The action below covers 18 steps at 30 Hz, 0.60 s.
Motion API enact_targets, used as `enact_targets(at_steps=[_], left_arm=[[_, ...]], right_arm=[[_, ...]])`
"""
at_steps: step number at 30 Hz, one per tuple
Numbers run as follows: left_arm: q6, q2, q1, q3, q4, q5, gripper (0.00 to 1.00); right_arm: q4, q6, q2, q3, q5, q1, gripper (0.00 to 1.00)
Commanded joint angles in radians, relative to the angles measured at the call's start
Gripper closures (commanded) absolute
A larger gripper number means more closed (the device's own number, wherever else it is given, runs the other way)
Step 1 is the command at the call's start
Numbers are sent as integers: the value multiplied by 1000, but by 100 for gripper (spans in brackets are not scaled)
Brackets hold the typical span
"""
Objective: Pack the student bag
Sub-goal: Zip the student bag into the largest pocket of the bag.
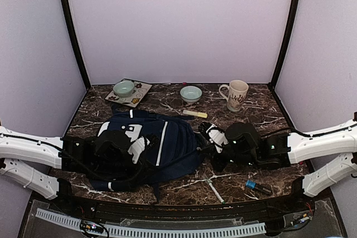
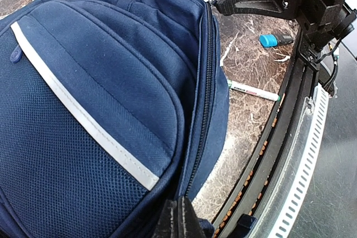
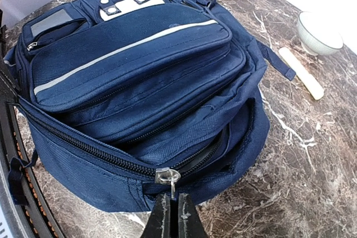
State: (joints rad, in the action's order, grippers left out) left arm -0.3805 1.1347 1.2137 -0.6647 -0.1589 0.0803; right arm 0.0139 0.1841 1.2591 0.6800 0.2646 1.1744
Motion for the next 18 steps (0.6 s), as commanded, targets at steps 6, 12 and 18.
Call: enact_targets(at_steps=[6, 12, 18], left_arm=[[-20, -13, -5, 22, -80, 68, 100], [-15, 15, -5, 1, -111, 117, 100], [-9, 38, -5, -10, -113, 130, 100]], right_arm=[[47, -3, -26, 46, -253, -41, 100], [93, -18, -40, 82, -312, 46, 100], [182, -32, -83, 124, -295, 114, 100]])
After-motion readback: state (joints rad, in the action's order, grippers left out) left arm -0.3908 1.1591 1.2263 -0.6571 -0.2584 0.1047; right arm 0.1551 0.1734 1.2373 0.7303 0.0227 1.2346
